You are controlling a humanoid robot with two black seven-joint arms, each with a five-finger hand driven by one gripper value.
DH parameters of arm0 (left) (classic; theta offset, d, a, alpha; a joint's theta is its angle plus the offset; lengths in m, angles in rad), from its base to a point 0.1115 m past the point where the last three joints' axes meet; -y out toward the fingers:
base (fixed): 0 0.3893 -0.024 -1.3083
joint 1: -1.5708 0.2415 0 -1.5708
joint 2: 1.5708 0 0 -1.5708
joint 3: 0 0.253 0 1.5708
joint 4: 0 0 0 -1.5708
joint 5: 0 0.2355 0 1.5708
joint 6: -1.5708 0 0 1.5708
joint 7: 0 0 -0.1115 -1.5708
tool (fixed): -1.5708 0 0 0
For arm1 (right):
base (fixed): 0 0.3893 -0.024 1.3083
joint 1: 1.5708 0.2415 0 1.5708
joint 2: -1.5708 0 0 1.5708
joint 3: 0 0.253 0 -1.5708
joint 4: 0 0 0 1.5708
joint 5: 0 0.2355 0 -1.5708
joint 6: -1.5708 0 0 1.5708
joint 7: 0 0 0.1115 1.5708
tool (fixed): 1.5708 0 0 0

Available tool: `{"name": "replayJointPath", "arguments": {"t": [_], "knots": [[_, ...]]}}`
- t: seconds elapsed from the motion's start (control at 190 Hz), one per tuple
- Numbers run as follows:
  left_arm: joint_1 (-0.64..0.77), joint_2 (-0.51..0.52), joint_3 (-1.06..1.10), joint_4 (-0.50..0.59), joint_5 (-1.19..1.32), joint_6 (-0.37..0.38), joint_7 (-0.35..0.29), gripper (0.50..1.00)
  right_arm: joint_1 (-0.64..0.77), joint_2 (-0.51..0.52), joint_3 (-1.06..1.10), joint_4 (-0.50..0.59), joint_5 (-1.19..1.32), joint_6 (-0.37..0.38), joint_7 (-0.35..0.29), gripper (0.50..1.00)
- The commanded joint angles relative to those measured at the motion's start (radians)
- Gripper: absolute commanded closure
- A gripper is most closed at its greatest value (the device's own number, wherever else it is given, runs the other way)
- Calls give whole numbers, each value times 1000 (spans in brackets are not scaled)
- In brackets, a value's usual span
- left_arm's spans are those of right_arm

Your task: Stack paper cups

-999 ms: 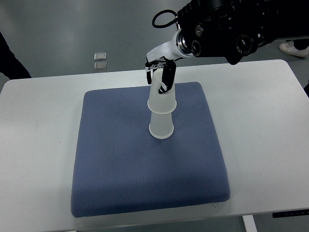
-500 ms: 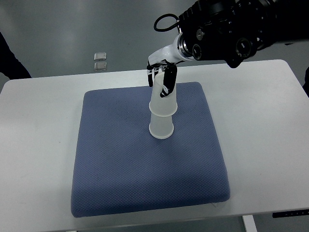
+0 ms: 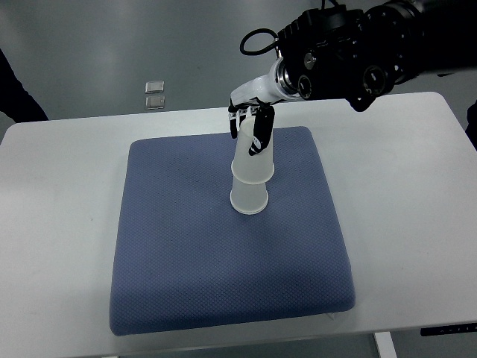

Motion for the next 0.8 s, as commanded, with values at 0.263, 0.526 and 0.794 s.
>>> {"name": "replayJointPath", "arguments": {"t": [0.263,0.526,0.794], "knots": [[0,0,0,0,0,0,0,500,-7,0,10,-1,2,0,1,718],[0,0,0,-2,0,0,0,500,-11,0,11,-11,3,-3,3,677],[0,0,1,-2,0,0,0,500,-82,-2,27,-60,28,-97,15,675]]}}
